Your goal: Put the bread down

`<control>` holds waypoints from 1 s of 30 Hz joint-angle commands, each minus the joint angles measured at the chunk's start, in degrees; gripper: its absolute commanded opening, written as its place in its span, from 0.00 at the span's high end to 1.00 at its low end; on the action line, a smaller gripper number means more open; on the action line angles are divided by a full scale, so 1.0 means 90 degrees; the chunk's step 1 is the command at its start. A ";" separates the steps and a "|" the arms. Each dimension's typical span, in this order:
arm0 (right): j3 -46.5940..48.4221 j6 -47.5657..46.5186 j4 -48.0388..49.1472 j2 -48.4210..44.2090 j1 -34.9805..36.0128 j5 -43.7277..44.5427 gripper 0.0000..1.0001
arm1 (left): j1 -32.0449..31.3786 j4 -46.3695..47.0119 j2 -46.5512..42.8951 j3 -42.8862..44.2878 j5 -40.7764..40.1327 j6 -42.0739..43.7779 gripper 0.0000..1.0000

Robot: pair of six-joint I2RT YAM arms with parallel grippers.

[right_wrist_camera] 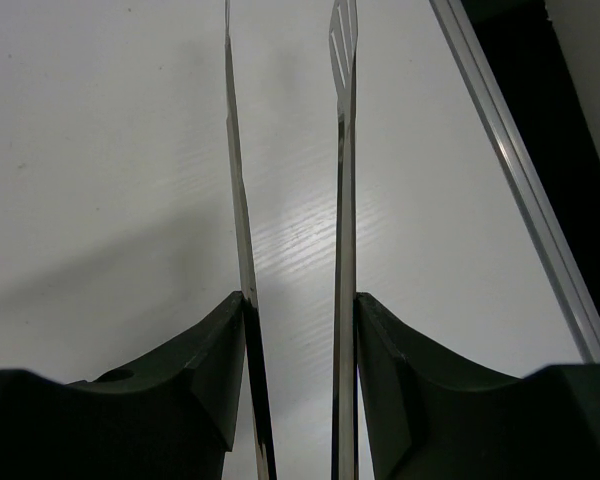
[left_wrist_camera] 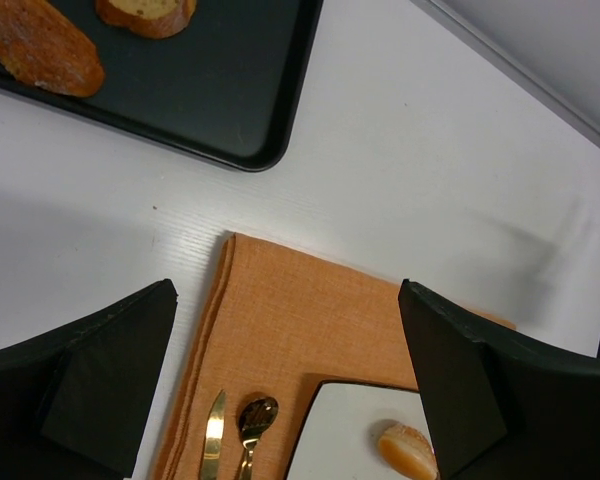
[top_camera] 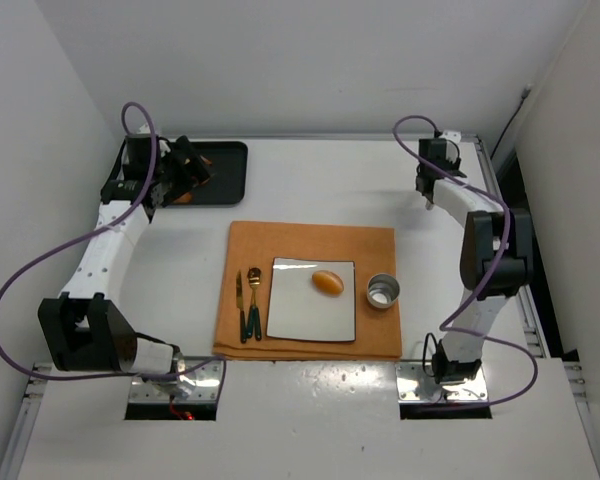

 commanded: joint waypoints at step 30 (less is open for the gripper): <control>0.0591 0.0228 0.0635 0.1485 -0.0496 -0.0693 0.16 | -0.0038 0.0170 0.0033 0.0159 -0.0171 0.0059 0.00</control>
